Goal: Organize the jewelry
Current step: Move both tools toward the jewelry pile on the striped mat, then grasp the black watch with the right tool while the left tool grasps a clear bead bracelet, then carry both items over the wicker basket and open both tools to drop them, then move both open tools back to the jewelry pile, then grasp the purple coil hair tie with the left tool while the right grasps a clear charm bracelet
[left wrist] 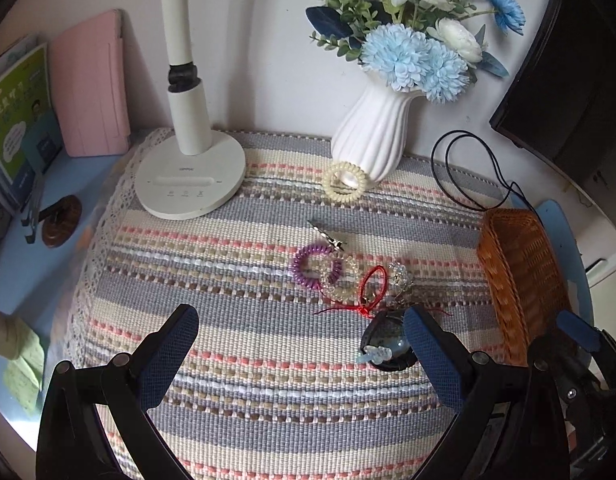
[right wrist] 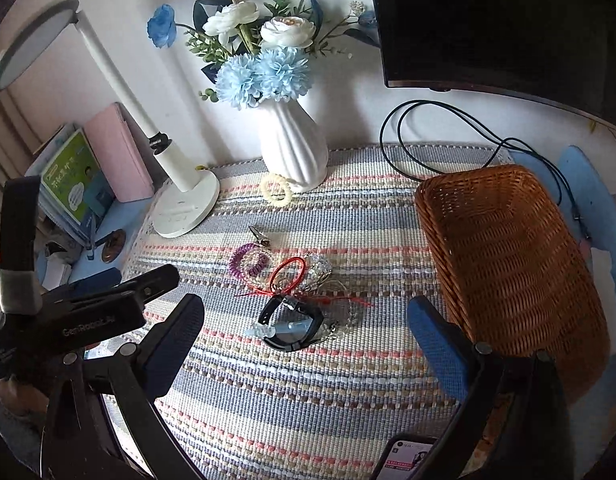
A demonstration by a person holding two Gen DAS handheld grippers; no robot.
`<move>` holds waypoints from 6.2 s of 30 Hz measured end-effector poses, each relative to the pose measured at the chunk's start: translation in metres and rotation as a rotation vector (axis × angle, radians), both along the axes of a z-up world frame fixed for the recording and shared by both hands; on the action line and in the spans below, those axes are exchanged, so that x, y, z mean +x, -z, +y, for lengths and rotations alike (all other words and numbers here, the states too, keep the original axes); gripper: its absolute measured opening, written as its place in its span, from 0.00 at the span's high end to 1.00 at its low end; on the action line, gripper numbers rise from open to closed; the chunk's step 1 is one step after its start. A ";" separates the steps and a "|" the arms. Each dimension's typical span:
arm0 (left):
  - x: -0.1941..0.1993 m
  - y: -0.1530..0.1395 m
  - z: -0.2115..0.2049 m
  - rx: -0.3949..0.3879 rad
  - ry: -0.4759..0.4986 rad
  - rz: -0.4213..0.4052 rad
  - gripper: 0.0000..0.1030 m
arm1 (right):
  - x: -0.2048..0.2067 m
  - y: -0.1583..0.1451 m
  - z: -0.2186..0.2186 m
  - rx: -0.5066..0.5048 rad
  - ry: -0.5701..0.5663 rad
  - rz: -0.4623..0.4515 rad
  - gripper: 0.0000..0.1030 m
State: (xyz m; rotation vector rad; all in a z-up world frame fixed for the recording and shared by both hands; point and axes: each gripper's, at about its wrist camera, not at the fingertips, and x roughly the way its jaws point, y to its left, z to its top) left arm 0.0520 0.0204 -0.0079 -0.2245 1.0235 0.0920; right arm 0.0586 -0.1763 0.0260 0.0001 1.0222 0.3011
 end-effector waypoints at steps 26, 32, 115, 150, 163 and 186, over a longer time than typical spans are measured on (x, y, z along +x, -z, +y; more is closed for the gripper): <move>0.064 0.074 -0.004 -0.134 0.119 -0.002 0.65 | 0.026 0.085 -0.003 0.036 -0.052 0.099 0.30; 0.076 0.103 -0.012 -0.104 0.149 0.068 0.76 | 0.030 0.103 0.003 0.040 -0.136 0.121 0.41; 0.124 0.095 -0.317 -0.081 0.718 0.061 0.89 | 0.002 0.065 -0.209 -0.051 0.713 0.010 0.76; 0.096 0.048 -0.001 -0.140 0.098 -0.063 0.44 | 0.022 0.019 -0.031 -0.090 0.078 -0.165 0.38; 0.061 0.116 0.018 -0.117 -0.024 -0.005 0.69 | 0.064 0.125 0.016 -0.162 -0.029 0.144 0.40; 0.043 0.060 0.053 -0.179 -0.156 -0.215 0.91 | 0.083 0.137 0.026 0.042 -0.116 0.192 0.90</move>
